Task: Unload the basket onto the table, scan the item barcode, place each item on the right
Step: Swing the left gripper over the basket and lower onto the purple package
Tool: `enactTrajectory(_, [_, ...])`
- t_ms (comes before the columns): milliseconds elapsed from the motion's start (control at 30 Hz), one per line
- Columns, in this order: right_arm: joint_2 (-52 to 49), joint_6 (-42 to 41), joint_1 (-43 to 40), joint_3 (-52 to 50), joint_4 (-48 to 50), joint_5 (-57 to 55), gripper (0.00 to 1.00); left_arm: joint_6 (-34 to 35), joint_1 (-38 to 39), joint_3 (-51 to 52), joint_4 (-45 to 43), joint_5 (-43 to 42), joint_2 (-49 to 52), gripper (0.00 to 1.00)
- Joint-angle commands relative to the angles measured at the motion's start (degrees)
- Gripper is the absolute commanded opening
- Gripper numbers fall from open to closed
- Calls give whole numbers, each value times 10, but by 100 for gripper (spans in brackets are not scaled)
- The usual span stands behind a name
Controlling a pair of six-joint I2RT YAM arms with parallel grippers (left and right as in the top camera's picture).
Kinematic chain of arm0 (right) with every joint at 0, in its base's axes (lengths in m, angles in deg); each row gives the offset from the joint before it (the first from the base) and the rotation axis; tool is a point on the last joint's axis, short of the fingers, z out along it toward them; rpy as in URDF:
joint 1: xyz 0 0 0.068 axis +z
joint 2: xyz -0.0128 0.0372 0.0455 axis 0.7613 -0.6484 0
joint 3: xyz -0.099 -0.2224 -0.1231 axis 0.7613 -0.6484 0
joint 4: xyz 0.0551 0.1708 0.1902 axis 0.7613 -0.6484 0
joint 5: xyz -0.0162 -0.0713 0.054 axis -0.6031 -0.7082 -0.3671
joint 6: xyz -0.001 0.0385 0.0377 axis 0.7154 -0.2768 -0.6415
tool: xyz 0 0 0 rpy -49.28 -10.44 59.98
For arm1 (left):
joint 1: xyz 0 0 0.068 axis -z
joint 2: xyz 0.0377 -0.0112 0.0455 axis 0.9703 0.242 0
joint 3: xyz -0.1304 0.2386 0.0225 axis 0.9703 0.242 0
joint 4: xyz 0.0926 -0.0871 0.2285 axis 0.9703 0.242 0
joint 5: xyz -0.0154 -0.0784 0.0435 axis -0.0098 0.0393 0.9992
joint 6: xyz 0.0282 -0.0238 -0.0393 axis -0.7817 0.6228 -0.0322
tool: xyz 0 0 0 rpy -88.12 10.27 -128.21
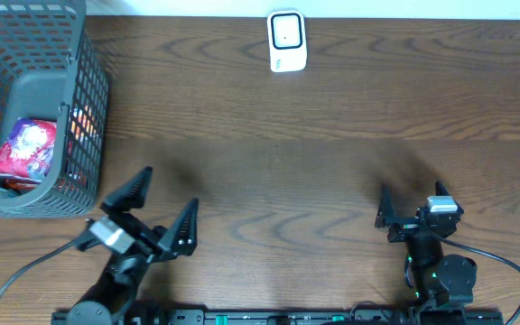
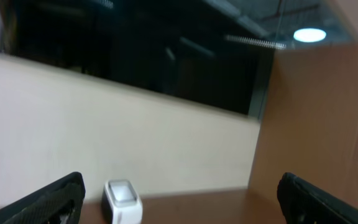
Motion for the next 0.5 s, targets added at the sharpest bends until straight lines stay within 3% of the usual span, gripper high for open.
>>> enactTrajectory(0, [3,-8,-3,-2,-1,1,99,-5,-2,-106,-9,40,62,99])
enactTrajectory(133, [3,-8,-3,-2,-1,1,99,-50,-2,-222,16,70,177,99])
enactTrajectory(267, [3,-8,-3,-2,-1,1,99,-64,-3,-391,141,171,331,98])
enactTrajectory(400, [3,-8,-3,-2,-1,1,99,-205,-9,-585,270,211,492,98])
enactTrajectory(467, [3,-8,-3,-2,-1,1,99,-234,-23,-694,358,257,565,98])
